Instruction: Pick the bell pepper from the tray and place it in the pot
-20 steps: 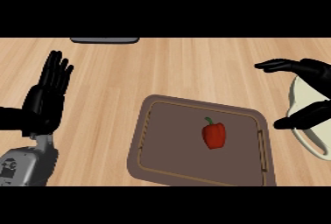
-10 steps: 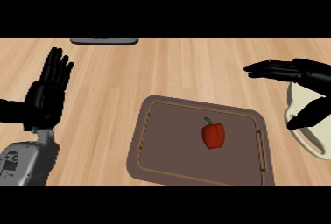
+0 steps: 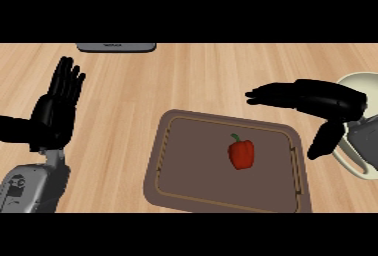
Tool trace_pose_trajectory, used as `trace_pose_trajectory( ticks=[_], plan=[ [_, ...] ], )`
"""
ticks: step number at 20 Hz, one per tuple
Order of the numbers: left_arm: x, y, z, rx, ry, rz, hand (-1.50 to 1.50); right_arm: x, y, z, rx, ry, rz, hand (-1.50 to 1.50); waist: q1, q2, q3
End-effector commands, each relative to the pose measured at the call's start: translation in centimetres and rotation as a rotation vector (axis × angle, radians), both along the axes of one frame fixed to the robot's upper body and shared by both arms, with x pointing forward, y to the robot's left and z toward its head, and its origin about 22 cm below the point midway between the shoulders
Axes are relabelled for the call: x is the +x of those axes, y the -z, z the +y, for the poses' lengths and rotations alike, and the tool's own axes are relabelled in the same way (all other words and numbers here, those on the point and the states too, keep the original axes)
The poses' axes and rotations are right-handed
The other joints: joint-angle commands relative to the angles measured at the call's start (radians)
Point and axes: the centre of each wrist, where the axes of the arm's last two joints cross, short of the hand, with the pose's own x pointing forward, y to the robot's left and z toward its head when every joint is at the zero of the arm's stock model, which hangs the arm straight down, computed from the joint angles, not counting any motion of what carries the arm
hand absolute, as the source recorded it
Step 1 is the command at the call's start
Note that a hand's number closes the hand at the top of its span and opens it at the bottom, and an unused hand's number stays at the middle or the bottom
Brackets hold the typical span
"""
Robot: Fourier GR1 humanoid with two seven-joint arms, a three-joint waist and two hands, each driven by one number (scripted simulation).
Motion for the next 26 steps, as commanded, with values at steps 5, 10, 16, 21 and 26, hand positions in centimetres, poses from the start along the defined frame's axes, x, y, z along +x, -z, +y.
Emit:
trace_pose_trajectory(
  ticks=[5,10,16,21,26],
  plan=[
    [-1.0,1.7,1.2,0.014,0.001,0.018,0.0,-0.3,2.1,2.2,-0.09,0.015,0.085,-1.5,0.0,0.0,0.0],
    [-0.1,1.2,1.3,-0.019,0.004,-0.001,0.0,-1.8,6.1,2.5,-0.081,-0.021,0.053,-1.5,-0.002,0.001,0.0],
    [0.0,-0.7,0.7,-0.001,-0.004,0.001,0.0,-3.0,7.0,4.1,-0.017,-0.033,0.036,-1.5,-0.003,0.0,0.001],
    [-0.3,-1.0,0.6,0.001,-0.004,0.016,0.0,-2.3,7.9,4.7,-0.092,0.008,0.01,-1.5,0.0,0.0,0.001],
    [-1.6,-2.0,1.0,-0.015,0.007,-0.001,0.0,-3.3,9.0,4.2,-0.136,0.038,-0.01,-1.5,0.001,-0.001,0.001]
  ],
)
